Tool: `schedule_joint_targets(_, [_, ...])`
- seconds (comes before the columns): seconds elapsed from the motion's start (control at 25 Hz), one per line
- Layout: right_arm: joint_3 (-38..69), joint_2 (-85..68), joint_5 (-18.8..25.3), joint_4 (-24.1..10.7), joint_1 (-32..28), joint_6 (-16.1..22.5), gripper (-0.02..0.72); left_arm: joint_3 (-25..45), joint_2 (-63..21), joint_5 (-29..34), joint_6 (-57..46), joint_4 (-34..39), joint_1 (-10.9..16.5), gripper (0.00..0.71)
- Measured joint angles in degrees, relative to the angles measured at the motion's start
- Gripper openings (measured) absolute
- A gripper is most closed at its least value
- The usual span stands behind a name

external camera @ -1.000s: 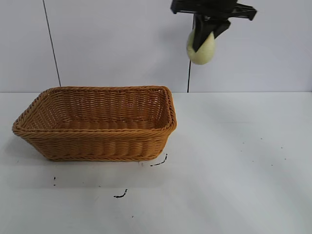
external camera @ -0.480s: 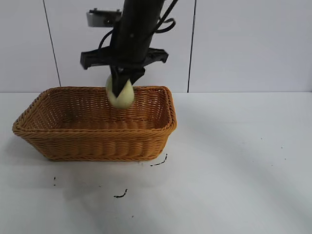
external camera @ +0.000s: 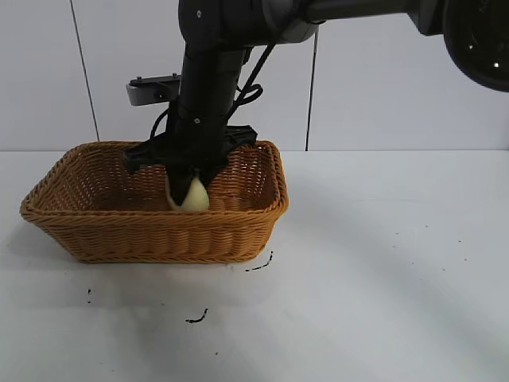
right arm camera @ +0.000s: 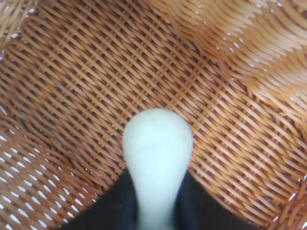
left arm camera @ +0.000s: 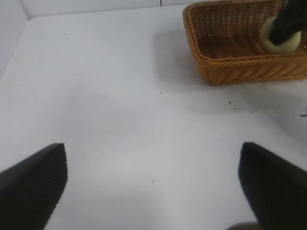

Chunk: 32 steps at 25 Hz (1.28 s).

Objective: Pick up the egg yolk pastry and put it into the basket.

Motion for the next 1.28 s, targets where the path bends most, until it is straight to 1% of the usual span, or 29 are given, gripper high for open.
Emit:
schedule_joint_targets(0.04, [0.0, 0.0, 0.2, 0.0, 0.0, 0.0, 0.557, 0.0, 0.0, 0.0, 0.0, 0.0, 0.0, 0.697])
schedule_joint_targets(0.12, [0.0, -0.3, 1.1, -0.3, 0.0, 0.5, 0.642, 0.0, 0.0, 0.0, 0.0, 0.0, 0.0, 0.697])
schedule_joint_targets(0.16, [0.0, -0.7, 1.5, -0.8, 0.0, 1.3, 0.663, 0.0, 0.0, 0.0, 0.0, 0.0, 0.0, 0.697])
schedule_joint_targets(0.24, [-0.9, -1.7, 3.3, -1.9, 0.0, 3.0, 0.682, 0.0, 0.0, 0.0, 0.0, 0.0, 0.0, 0.697])
schedule_joint_targets(0.44, [-7.3, -4.7, 10.4, -2.0, -2.5, 4.7, 0.689, 0.0, 0.0, 0.0, 0.0, 0.0, 0.0, 0.697])
schedule_joint_targets(0.52, [-9.7, -5.0, 12.0, -2.1, -4.4, 5.1, 0.691, 0.0, 0.0, 0.0, 0.0, 0.0, 0.0, 0.697])
schedule_joint_targets(0.64, [-11.7, -5.1, 12.6, -2.3, -8.5, 5.2, 0.694, 0.0, 0.0, 0.0, 0.0, 0.0, 0.0, 0.697])
schedule_joint_targets(1.04, [-11.9, -5.1, 12.8, -1.5, -26.4, 5.3, 0.695, 0.0, 0.0, 0.0, 0.0, 0.0, 0.0, 0.697])
schedule_joint_targets(1.16, [-11.9, -5.1, 12.8, -1.1, -30.2, 5.3, 0.695, 0.0, 0.0, 0.0, 0.0, 0.0, 0.0, 0.697])
schedule_joint_targets(1.28, [-11.9, -5.1, 13.0, -1.1, -32.4, 5.3, 0.695, 0.0, 0.0, 0.0, 0.0, 0.0, 0.0, 0.697])
